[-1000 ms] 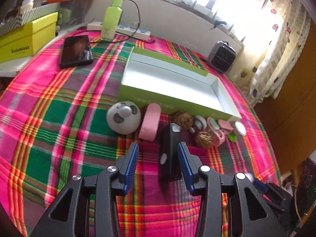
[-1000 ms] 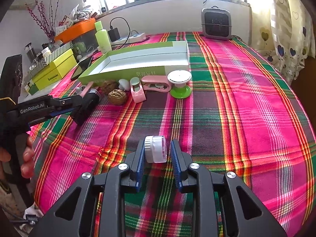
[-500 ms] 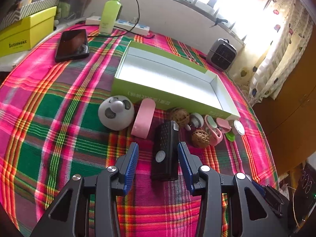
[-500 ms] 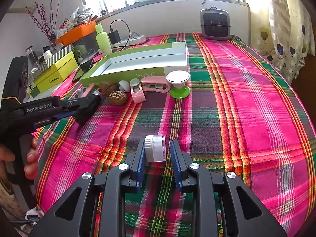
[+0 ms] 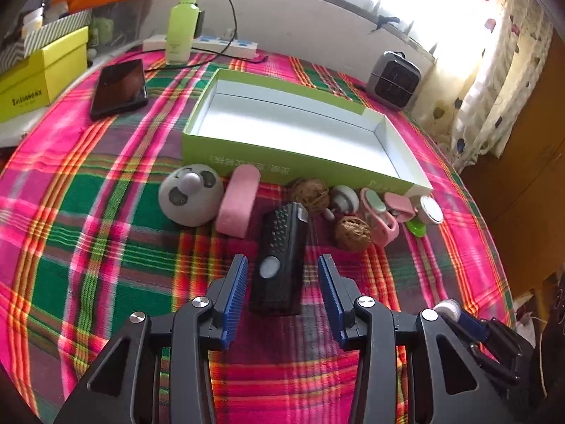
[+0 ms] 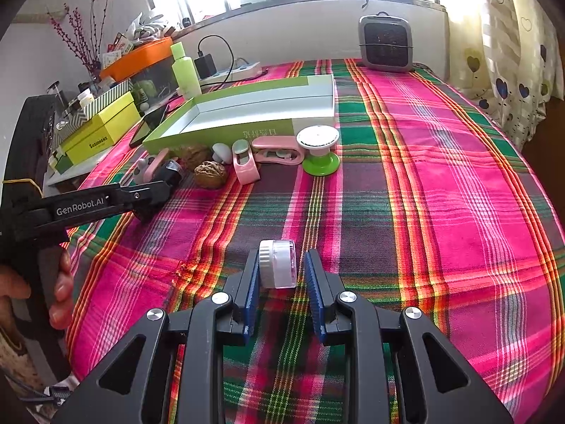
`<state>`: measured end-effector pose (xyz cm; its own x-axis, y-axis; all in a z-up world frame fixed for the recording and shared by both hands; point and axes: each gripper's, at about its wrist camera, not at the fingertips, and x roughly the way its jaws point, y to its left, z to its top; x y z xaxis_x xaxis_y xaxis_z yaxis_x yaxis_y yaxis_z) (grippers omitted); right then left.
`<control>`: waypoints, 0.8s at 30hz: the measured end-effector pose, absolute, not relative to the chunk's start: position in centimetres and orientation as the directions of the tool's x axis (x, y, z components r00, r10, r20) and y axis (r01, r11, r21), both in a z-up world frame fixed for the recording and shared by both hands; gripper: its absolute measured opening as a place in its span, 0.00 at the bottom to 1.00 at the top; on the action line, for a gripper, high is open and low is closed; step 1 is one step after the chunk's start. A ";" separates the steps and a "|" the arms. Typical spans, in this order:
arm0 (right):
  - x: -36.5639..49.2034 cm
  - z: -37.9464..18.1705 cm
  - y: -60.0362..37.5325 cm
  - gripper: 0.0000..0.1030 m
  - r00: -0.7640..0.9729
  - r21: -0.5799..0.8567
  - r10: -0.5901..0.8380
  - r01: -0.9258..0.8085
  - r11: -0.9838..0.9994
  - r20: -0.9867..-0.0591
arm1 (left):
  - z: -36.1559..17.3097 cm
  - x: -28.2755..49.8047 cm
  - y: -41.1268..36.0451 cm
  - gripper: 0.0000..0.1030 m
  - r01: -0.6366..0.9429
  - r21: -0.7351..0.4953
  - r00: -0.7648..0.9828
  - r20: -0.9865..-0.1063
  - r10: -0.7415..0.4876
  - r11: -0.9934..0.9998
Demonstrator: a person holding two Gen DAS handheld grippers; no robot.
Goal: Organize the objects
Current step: 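Lift the black device with the left gripper while the right keeps the white jar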
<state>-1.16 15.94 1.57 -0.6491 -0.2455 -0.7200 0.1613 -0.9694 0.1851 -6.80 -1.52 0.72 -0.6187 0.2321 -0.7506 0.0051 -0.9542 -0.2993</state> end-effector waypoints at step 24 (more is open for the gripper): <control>-1.5 1.4 16.1 0.25 -0.649 0.184 -0.255 0.177 -0.967 -0.717 | 0.8 -7.1 -1.0 0.38 0.036 -0.243 -0.618 -0.768 0.170 -0.969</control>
<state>-1.51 16.09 1.44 -0.6488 -0.2552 -0.7169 0.1773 -0.9668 0.1838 -7.06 -1.05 0.85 -0.6177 0.1699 -0.7678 0.0359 -0.9693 -0.2434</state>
